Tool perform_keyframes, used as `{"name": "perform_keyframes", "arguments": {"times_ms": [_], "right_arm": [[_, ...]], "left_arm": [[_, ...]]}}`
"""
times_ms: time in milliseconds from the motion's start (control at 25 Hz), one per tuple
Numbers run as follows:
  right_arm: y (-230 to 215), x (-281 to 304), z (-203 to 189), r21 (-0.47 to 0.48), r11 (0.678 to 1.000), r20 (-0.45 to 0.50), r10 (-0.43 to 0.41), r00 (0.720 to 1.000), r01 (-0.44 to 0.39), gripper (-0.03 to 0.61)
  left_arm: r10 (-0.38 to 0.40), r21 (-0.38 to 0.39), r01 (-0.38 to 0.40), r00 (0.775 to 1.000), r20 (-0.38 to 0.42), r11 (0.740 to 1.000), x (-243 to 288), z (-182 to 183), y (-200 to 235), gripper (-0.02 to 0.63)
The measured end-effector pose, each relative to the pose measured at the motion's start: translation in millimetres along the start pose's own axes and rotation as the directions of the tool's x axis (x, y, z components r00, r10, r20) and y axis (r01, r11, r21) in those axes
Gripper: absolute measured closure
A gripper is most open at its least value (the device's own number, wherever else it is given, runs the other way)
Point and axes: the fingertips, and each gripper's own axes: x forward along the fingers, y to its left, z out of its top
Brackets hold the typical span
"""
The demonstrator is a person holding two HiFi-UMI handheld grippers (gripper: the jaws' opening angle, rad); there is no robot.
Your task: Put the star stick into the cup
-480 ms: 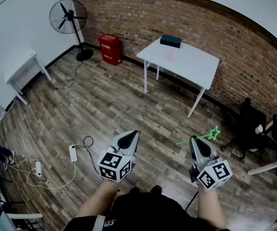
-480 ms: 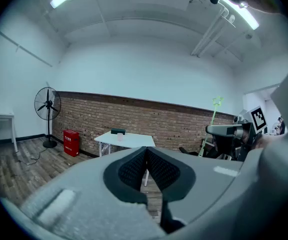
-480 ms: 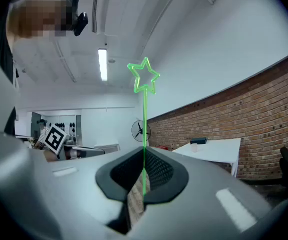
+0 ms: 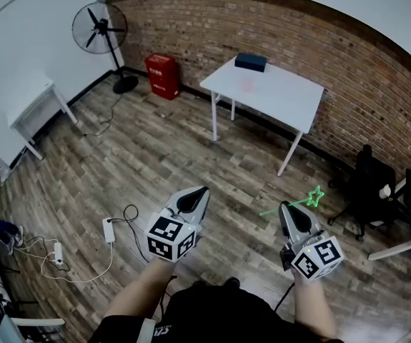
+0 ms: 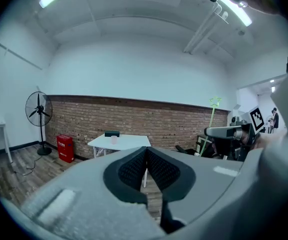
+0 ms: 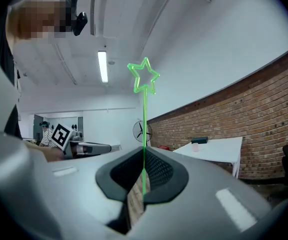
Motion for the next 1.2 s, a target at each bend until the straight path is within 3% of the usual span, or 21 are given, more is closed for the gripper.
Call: {"name": "perform_keyframes", "arguments": {"times_ms": [160, 400, 640, 1200], "right_arm": [[-12.8, -5.6, 4.4, 0.037, 0.999, 0.022, 0.002, 1.0, -0.003, 0.571], [-21.3, -23.0, -7.7, 0.059, 0.998, 0.0, 0.029, 1.0, -0.029, 0.569], [-39.2, -25.8, -13.1, 0.081, 0.996, -0.012, 0.032, 0.999, -0.031, 0.569], [-69.3, 38.3, -18.9, 0.123, 0.992, -0.028, 0.044, 0.999, -0.04, 0.569]], "left_arm": [[0.027, 0.006, -0.027, 0.999, 0.044, 1.0, 8.1, 19.5, -2.3, 0.607], [0.025, -0.033, -0.025, 1.0, -0.006, 0.999, 13.9, -14.5, -33.5, 0.607], [0.034, -0.042, -0.034, 0.999, -0.02, 0.999, 28.0, -20.4, -41.2, 0.607], [0.029, -0.062, -0.03, 0.999, -0.015, 0.998, 76.4, -15.7, 5.1, 0.607]]}}
